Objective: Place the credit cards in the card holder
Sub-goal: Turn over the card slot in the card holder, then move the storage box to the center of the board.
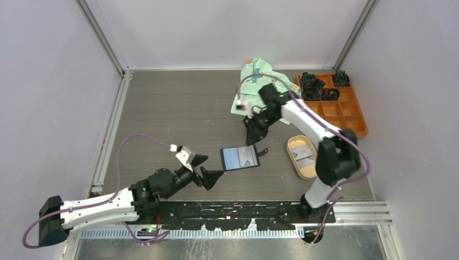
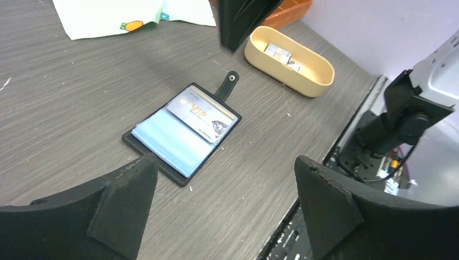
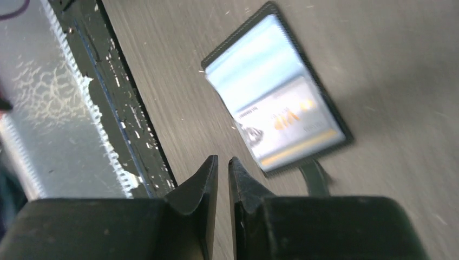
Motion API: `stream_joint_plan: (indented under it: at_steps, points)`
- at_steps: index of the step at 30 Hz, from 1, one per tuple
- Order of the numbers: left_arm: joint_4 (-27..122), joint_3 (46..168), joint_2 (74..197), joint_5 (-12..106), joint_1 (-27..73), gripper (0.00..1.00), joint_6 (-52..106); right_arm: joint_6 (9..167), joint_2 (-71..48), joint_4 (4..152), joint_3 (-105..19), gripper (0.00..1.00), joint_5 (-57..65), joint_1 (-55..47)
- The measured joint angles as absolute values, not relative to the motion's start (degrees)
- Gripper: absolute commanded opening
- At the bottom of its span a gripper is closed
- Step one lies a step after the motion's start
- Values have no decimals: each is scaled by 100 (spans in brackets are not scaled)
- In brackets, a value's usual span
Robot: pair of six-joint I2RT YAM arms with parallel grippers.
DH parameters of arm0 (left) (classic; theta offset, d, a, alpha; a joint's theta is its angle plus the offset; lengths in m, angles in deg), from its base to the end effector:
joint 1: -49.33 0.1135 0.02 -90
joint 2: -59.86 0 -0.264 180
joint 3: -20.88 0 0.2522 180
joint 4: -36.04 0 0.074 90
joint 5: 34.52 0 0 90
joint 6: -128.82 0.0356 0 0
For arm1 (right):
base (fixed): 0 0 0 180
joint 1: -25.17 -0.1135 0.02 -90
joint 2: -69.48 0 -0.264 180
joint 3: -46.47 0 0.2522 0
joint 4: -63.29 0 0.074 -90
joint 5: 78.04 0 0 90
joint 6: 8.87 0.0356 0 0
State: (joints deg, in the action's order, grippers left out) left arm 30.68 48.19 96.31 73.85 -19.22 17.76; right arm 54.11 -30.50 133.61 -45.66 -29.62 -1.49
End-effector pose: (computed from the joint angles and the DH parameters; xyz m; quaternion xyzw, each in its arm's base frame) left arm 0.0705 -0.1487 0.2232 0.1903 0.7036 -0.3927 0.5608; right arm 0.2899 0.1720 0.2406 -0.4525 0.8132 0.3527 0.0975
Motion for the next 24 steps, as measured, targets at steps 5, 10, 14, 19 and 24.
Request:
stream_joint_plan:
  at_steps: [5,10,14,19,24]
  points:
    - [3750,4679,8553,7350,-1918,100,1405,5194,-1514,13374,-4380,43,-2943,780]
    - [4072,4679,8326,7298,-1913,100,1160,5376,110,12696,-3473,98,-2919,2177]
    - [4078,4679,8507,7212,-1911,100,1011,5599,1118,12117,-2514,100,-2910,2459]
    - [3982,4694,8991,6957,-1900,100,850,5891,1605,11735,-1504,100,-3131,2859]
    - [3921,4884,9568,6670,-1900,100,616,5837,1610,11632,-1432,100,-3155,3095]
